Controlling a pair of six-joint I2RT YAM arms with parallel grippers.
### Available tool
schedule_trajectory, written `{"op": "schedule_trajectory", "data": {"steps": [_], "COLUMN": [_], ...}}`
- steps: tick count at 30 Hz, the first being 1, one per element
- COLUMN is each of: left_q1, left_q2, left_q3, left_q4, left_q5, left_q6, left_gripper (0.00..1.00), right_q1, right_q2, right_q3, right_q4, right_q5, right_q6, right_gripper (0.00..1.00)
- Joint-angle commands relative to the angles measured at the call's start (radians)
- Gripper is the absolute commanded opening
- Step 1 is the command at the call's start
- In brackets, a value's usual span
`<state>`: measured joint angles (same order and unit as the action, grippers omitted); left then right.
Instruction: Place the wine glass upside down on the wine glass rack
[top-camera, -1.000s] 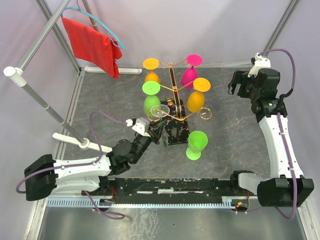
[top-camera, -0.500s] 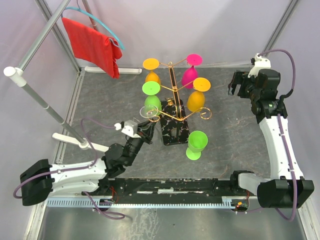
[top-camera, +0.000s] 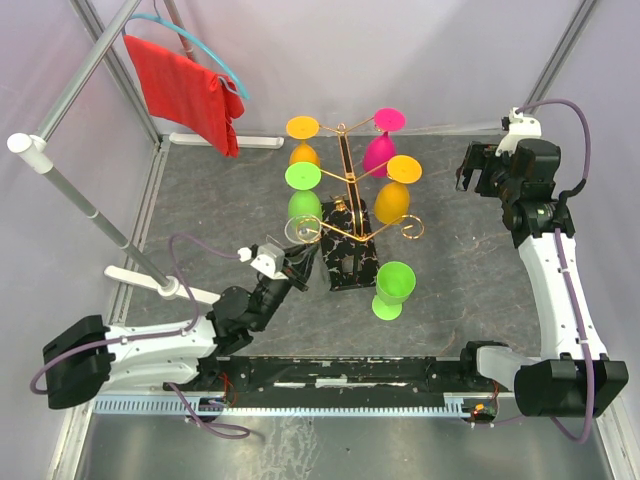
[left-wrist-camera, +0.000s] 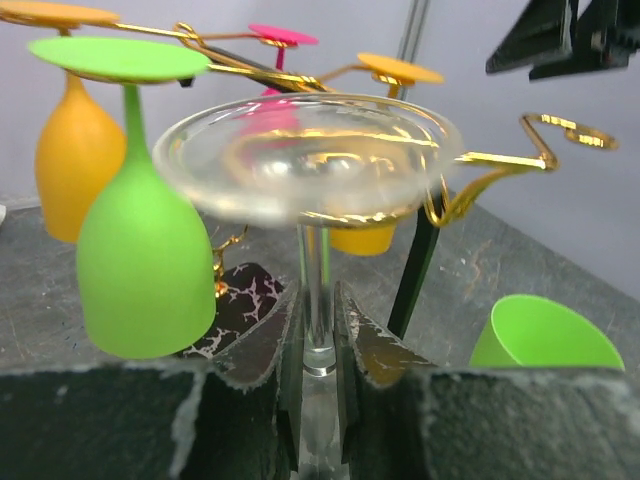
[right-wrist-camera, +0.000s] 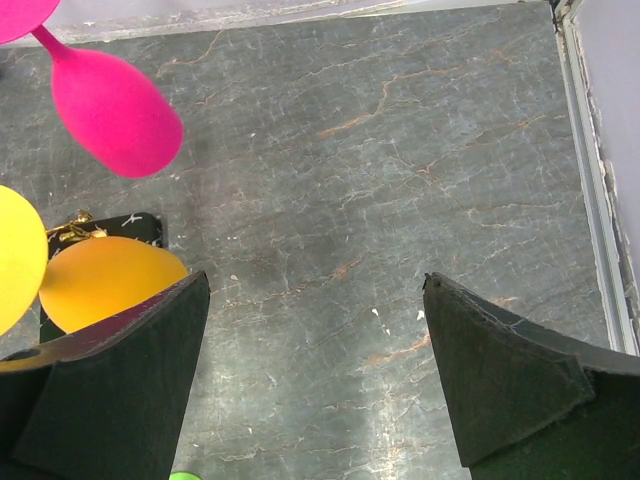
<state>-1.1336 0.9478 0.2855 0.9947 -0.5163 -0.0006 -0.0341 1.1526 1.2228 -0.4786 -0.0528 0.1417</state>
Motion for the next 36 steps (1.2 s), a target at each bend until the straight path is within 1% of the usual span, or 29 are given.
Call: {"op": "schedule_trajectory", "data": {"steps": [1, 5, 9, 11, 12, 13, 15, 16, 18, 20, 23, 27, 30, 34, 36], "left_q1": [0.002, -0.002, -0.002, -0.002, -0.002, -0.001, -0.002, -0.002, -0.002, -0.002, -0.002, -0.002, -0.002, -0.002, -0.001], "left_q2": [0.079, 0.126, 0.129, 0.126, 0.122, 0.117, 0.103, 0.092, 0.074, 0.052, 0.015, -0.071, -0.17, -0.341, -0.428], "left_q3": [0.01, 0.006, -0.002, -0.007, -0.008, -0.008, -0.019, -0.032, -0.055, -0.073, -0.095, -0.123, -0.148, -0.156, -0.161], "left_q4": [0.129, 0.181, 0.183, 0.175, 0.161, 0.144, 0.127, 0.129, 0.133, 0.127, 0.097, 0.011, -0.079, -0.309, -0.416], "left_q5": [0.084, 0.078, 0.058, 0.036, 0.022, 0.005, -0.015, -0.02, -0.032, -0.045, -0.054, -0.093, -0.1, -0.088, -0.115], "left_q6": [0.058, 0.06, 0.066, 0.065, 0.059, 0.054, 0.046, 0.042, 0.034, 0.025, 0.014, -0.009, -0.038, -0.106, -0.136], "left_gripper": [0.03, 0.03, 0.03, 0.05, 0.09, 0.17, 0.36, 0.43, 0.54, 0.6, 0.65, 0.69, 0.72, 0.75, 0.75], "right_q1": [-0.003, -0.003, -0.003, -0.003, -0.004, -0.004, -0.003, -0.003, -0.003, -0.003, -0.004, -0.003, -0.003, -0.003, -0.003], "right_q2": [-0.025, -0.025, -0.024, -0.025, -0.024, -0.023, -0.023, -0.021, -0.022, -0.022, -0.024, -0.022, -0.016, -0.01, -0.015], "right_q3": [-0.002, -0.005, -0.008, -0.011, -0.011, -0.012, -0.013, -0.013, -0.011, -0.01, -0.007, 0.004, 0.018, 0.027, 0.022], "right_q4": [0.044, 0.044, 0.045, 0.048, 0.049, 0.05, 0.049, 0.049, 0.049, 0.048, 0.044, 0.024, -0.009, -0.057, -0.08], "right_q5": [-0.006, -0.002, -0.002, -0.002, -0.004, -0.005, -0.005, -0.005, -0.007, -0.01, -0.014, -0.012, 0.009, 0.041, 0.055], "right_q6": [-0.011, -0.019, -0.02, -0.019, -0.017, -0.016, -0.014, -0.012, -0.011, -0.01, -0.009, -0.019, -0.028, -0.03, -0.024], "right_gripper": [0.95, 0.95, 0.95, 0.95, 0.95, 0.95, 0.95, 0.95, 0.95, 0.95, 0.95, 0.95, 0.96, 0.96, 0.96]}}
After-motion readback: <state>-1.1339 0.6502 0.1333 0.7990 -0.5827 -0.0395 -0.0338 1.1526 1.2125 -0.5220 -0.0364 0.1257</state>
